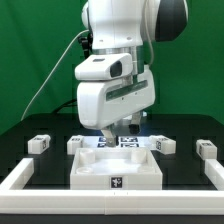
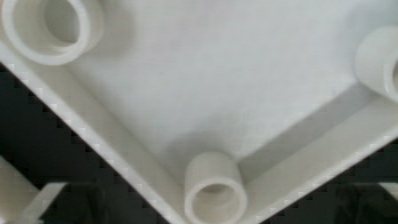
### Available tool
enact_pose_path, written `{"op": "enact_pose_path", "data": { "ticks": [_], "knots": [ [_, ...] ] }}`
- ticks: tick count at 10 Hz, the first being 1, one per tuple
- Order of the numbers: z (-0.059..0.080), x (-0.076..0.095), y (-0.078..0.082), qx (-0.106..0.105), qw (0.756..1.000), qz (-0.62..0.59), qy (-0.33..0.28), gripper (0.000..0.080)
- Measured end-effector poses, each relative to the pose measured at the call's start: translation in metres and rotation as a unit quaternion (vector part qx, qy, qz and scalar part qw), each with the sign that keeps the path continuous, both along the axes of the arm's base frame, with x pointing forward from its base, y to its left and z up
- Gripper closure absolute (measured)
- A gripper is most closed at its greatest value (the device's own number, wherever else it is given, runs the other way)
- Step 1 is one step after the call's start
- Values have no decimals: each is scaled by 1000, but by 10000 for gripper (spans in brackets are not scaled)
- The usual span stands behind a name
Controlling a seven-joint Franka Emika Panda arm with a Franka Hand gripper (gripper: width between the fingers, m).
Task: Assemble one leg
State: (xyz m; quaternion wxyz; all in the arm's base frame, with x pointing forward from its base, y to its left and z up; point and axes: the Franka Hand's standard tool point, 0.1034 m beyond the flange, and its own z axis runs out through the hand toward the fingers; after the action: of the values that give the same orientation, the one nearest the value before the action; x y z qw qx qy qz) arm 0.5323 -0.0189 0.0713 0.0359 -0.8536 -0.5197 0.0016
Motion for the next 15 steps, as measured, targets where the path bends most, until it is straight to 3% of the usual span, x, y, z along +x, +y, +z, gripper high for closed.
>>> {"op": "enact_pose_path", "data": {
  "ticks": [1,5,7,10,14,15],
  "knots": [
    [-4,-4,0,-9,999,43,2,150],
    [-6,-8,-6,-8,999,53,0,150],
    [-17,-23,-22,-6,988,153,-26,150],
    [-24,-37,-18,-22,973,229,-34,150],
    [-28,-41,-20,-22,972,230,-35,150],
    [-34,-58,-20,-20,973,227,-32,150]
  ]
}}
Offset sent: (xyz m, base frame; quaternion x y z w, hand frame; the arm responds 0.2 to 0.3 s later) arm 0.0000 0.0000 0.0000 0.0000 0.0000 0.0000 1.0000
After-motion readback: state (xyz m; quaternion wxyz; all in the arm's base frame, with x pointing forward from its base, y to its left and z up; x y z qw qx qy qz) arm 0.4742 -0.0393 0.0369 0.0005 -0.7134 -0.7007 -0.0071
